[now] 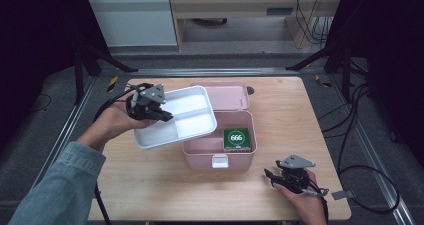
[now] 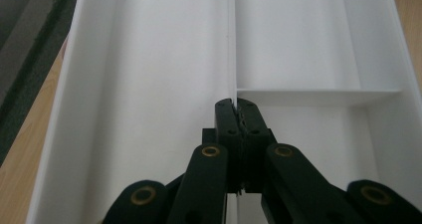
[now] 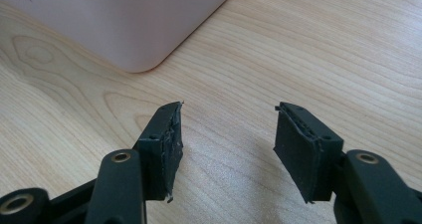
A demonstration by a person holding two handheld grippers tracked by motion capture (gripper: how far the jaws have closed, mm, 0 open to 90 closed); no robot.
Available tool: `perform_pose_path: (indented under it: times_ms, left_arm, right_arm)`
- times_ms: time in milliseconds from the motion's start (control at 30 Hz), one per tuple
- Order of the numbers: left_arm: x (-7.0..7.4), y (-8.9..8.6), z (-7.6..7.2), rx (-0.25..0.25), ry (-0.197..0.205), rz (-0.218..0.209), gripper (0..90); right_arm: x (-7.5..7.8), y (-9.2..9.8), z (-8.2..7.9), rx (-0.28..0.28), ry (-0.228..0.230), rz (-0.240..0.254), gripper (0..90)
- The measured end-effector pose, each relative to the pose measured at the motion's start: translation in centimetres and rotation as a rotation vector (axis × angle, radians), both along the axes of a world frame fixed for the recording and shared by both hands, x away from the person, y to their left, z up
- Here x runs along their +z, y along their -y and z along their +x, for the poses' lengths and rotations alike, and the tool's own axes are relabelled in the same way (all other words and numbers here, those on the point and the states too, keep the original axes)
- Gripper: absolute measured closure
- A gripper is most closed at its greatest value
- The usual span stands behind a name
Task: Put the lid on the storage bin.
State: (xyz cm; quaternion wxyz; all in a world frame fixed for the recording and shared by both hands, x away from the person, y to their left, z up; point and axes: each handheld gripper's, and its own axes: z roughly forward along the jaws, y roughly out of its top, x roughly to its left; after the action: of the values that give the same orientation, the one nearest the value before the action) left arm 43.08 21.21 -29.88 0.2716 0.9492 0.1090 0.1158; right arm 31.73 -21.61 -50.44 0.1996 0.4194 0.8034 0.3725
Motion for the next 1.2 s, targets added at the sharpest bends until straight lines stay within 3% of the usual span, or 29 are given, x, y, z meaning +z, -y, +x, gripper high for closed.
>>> perform_pose_path:
  times_ms: [400,733,900,1000,1200]
  left_arm:
    - [-0.5,5.4,2.1,-0.096,-0.033,0.012,89.5]
    - [-2.3,10.1,2.9,-0.168,-0.061,0.034,89.5]
    - [-3.2,11.5,3.2,-0.188,-0.079,0.026,89.5]
    - [-3.7,12.1,3.2,-0.200,-0.087,0.041,89.5]
    - [-4.5,12.0,3.4,-0.201,-0.101,0.039,89.4]
  right_arm:
    - [0.0,0.0,0.3,0.007,-0.001,0.007,44.1]
    - [0.0,0.1,0.2,0.011,0.003,0.006,44.2]
    - [0.0,0.0,0.1,0.013,-0.002,0.009,44.2]
    - [0.0,0.1,0.1,0.012,0.001,0.008,44.2]
    - [0.0,0.3,0.1,0.010,0.003,0.012,44.2]
